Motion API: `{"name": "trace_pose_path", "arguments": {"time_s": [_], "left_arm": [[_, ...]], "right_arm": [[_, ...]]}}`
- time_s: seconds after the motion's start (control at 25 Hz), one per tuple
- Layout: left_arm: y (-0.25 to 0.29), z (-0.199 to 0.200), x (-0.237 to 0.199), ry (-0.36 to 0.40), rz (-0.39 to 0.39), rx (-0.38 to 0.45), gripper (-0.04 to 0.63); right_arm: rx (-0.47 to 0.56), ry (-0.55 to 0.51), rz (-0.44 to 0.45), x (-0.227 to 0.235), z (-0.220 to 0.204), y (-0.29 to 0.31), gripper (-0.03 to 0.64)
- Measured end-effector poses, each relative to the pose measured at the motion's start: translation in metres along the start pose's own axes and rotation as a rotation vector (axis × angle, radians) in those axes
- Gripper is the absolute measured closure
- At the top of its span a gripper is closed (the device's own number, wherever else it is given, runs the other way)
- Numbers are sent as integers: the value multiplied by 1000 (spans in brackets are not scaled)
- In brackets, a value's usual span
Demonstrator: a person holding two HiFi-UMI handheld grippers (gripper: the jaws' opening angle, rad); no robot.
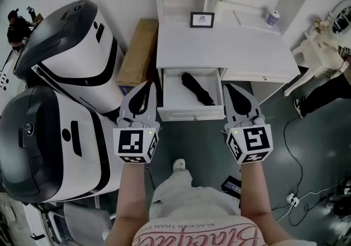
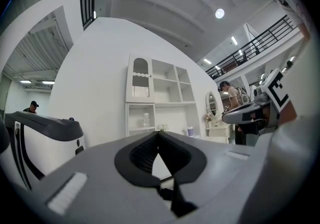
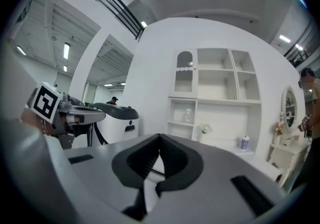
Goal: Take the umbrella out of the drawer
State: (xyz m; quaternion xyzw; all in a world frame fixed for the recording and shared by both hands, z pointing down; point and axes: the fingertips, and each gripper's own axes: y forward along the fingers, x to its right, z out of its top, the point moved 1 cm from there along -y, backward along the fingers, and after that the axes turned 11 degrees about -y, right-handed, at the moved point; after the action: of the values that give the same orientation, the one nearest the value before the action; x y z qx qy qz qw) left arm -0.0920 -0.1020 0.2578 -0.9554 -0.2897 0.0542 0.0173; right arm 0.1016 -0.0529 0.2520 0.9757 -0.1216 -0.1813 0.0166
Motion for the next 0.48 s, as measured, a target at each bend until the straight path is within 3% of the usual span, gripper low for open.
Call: {"name": "trace_pose_path", "arguments": {"time_s": [0.48], "left_arm": [[60,-18,-54,-51,-28,-26,586]], "right_arm": [[-95,22,-51,14,-26,65,609]]}}
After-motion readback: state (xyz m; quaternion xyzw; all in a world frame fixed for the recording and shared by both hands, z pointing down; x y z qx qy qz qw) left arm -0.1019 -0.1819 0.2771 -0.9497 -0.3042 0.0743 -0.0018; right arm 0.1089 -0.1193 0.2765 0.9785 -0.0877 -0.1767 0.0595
